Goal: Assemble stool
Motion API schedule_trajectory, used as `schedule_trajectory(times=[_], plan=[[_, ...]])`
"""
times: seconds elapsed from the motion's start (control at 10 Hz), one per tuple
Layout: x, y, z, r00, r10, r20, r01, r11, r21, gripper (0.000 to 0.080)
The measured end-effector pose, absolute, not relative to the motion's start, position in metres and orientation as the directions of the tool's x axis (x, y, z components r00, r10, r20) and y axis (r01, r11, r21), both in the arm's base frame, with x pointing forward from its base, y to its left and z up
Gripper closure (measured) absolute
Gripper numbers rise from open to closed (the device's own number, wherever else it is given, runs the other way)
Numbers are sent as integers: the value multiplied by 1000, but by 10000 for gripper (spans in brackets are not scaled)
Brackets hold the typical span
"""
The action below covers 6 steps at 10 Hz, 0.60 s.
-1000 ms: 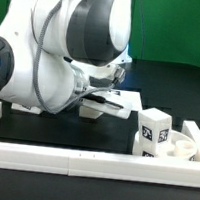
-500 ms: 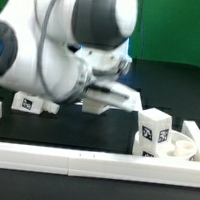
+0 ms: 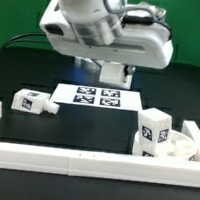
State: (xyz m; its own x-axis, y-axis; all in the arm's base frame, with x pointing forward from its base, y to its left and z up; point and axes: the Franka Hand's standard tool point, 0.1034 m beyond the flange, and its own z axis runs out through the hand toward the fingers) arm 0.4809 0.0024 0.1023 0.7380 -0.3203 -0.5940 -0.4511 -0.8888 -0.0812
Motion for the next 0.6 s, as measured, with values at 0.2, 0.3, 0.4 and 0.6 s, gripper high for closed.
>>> schedule_trajectory(times=[0.2, 0.3, 0.4, 0.6], plan=[[496, 23, 113, 868, -332, -369, -380, -923, -64, 478], [509, 44, 123, 903, -321, -286, -357, -931, -82, 478], [524, 56, 132, 921, -321, -223, -348, -933, -96, 478], [544, 68, 136, 944, -326, -52, -330, -936, -119, 478]])
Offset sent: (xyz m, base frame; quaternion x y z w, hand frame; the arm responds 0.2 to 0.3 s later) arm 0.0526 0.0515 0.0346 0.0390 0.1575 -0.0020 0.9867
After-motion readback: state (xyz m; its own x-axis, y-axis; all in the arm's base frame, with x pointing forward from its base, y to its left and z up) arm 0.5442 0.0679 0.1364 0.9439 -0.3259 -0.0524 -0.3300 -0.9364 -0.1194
